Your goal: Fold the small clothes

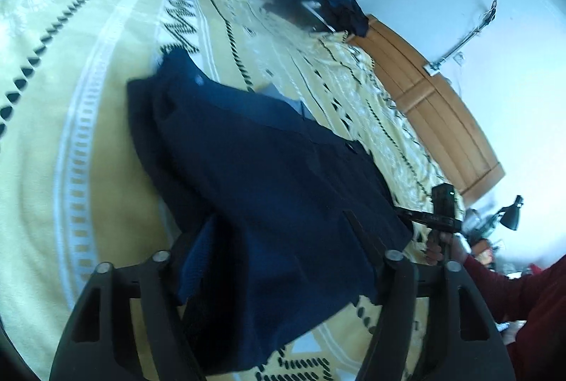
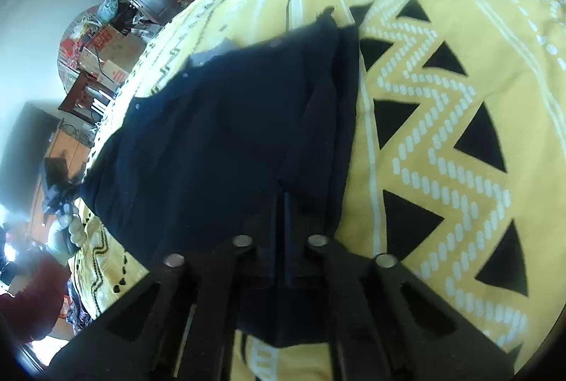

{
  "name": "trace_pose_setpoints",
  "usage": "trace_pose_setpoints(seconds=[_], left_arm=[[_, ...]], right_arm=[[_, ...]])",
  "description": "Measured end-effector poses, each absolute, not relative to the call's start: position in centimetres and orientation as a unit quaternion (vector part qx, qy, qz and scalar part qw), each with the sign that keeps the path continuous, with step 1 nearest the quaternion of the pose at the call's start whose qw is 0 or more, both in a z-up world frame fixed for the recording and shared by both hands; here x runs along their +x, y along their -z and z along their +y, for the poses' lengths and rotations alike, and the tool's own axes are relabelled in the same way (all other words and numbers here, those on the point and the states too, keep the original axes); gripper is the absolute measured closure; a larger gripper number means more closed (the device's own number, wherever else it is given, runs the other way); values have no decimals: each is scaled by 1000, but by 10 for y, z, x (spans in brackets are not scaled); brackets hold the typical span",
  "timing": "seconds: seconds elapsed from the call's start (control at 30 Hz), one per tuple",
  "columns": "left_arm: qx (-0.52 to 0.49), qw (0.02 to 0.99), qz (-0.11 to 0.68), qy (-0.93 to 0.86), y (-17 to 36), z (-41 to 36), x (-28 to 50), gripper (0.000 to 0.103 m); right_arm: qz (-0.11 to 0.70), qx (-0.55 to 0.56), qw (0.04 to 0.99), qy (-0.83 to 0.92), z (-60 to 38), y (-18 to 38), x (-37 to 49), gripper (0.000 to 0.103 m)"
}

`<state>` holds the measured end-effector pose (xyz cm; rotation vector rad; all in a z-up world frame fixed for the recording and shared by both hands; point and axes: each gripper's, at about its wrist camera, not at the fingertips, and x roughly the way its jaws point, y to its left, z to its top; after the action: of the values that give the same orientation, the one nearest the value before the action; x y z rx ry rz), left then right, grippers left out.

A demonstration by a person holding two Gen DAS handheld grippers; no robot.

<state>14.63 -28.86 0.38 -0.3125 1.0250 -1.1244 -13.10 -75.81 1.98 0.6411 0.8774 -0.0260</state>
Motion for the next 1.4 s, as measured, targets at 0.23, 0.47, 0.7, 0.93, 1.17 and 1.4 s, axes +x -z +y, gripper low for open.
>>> trace_pose_setpoints(seconds=[0.23,0.47,0.7,0.93,1.17,1.4], left_arm=[[-209,706,464,493,-16,-232,123,89],[-210,719,512,421,28,-184,101,89],[-121,778,434,438,-41,-217,75,43],[-105,774,443,440,-19,-288,121,26],[-148,795,497,315,22,-233,122,40],[-148,789,492,338,15,-211,69,35]], right_arm=[[356,355,864,-7,-767,-62,-184,102],[410,349,840,66,-780,-9,-179,93],[382,277,873,120,-765,-33,-179,51],[396,251,873,132,-747,-27,-176,51],[406,187,881,155,-744,-38,-183,76],[416,154,886,136,-734,-31,-143,72]])
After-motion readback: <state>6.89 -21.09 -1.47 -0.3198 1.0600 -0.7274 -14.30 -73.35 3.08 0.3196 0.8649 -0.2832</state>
